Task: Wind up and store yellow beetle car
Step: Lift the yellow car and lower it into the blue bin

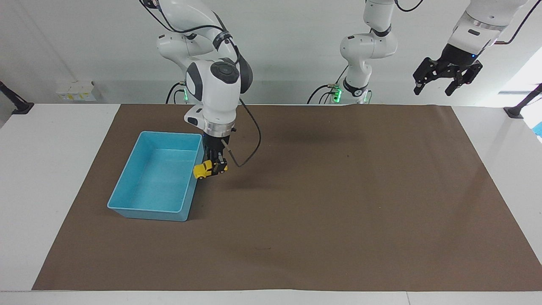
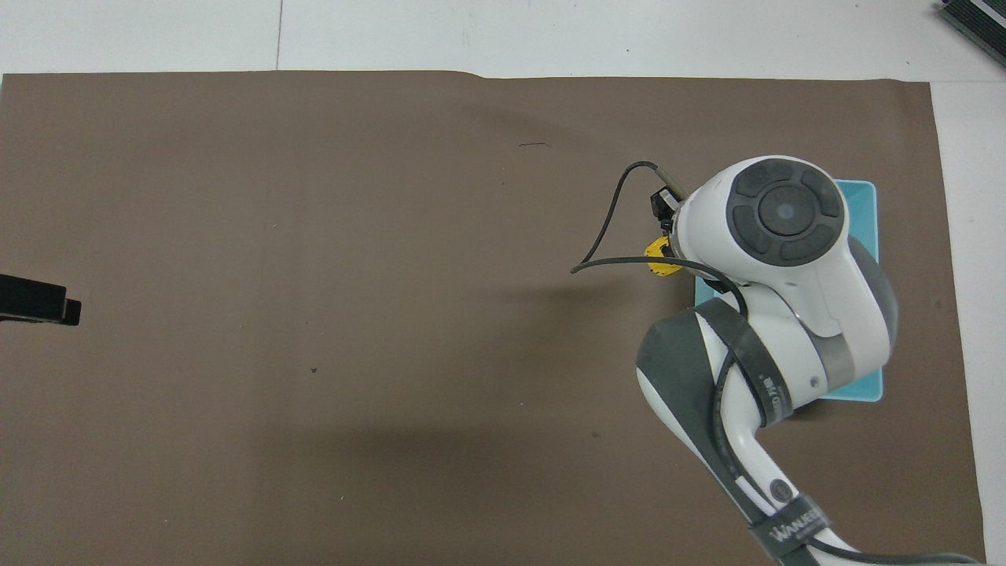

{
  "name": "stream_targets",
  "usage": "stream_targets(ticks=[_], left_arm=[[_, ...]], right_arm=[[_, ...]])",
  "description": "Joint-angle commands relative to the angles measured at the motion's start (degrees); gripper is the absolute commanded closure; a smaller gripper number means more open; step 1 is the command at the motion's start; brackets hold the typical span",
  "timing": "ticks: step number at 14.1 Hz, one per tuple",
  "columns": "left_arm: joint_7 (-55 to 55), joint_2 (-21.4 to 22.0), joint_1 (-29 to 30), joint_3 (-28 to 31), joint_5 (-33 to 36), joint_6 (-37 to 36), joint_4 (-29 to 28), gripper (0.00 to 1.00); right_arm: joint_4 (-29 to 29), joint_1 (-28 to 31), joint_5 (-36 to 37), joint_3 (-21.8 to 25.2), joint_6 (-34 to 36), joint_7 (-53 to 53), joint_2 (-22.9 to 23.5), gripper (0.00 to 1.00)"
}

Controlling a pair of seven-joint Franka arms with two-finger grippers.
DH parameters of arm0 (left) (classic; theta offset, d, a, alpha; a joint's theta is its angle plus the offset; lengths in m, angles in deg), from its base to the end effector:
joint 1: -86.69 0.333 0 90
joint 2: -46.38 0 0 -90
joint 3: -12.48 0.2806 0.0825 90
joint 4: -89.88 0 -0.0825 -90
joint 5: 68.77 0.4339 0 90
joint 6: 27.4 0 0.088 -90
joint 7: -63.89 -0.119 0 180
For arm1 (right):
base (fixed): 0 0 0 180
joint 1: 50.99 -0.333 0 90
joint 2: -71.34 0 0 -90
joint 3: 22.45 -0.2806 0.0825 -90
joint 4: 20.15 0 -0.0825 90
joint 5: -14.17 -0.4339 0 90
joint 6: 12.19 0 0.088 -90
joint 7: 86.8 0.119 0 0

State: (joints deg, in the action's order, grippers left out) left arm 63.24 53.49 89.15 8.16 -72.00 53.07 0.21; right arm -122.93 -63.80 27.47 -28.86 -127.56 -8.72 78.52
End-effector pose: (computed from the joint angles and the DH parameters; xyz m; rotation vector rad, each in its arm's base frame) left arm 0.5498 -0.0278 0.6374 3.0940 -0.0795 -0.0578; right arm 0.6218 0.1979 0.4224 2.7318 -1.3861 0.3281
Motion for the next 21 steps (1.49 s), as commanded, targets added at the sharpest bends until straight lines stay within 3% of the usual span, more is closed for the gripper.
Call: stream_targets(ticks=[1,8,13,21], left_arm=[[-0.84,1.49,0.27,0.1,1.12,-1.02,-1.21,0.0],[-0.93,1.67,0.27,0.19,1.12,-0.93,-1.47,0.0],[-1.54,2.2,0.27,0.1,1.12,-0.23,-2.44,0.0],[-2.86,2.2,0.36,0.19,1.12,-0.49,-2.44,0.0]], right_arm=[[-0.23,2.96,-2.84,-0.45,0.32,-9.14,-1.21,1.0],[-0.84,9.28,-3.45,-0.45,0.32,-31.54,-1.47,1.0],[-2.16,15.35,-8.9,-0.45,-0.2,-53.95,-1.64,1.0],[-9.79,17.99,-8.99,-0.45,-5.29,-71.73,-4.8,1.0]])
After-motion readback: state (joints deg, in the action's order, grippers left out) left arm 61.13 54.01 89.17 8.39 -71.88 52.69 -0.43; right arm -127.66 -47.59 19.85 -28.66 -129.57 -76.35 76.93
